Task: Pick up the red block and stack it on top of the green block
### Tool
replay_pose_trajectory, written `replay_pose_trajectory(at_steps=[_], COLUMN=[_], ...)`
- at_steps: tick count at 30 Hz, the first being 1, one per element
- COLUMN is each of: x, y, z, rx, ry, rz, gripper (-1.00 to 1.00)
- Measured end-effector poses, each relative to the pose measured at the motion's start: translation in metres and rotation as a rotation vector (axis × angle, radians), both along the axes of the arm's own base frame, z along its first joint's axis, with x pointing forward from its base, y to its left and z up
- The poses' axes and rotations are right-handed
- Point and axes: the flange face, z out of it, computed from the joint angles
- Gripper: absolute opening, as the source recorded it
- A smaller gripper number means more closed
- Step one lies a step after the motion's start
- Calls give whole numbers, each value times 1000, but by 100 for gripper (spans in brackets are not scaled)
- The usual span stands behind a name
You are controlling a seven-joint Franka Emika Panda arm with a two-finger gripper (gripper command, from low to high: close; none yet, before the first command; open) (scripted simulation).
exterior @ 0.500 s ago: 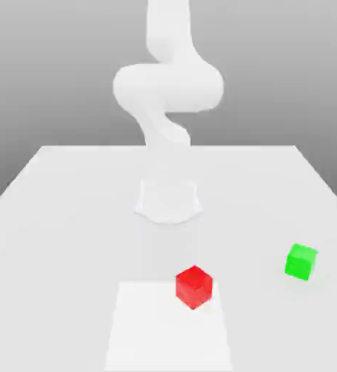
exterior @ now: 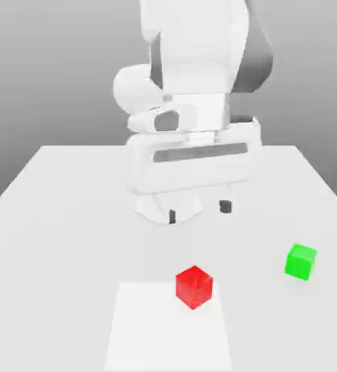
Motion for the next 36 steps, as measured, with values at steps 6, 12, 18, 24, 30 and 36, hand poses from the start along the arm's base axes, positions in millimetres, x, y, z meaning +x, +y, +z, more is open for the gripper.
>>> replay_pose_trajectory(at_steps=[6, 12, 18, 24, 30, 36], x=[-39, -42, -41, -41, -51, -89], y=[5, 4, 4, 4, 83, 176], z=[-106, -139, -133, -85, -63, -48], rx=[-34, -35, -35, -34, -52, -76], ry=[133, 136, 137, 137, 129, 119], rz=[124, 124, 124, 123, 415, 774], gripper=[0, -100, -100, -100, -100, -100])
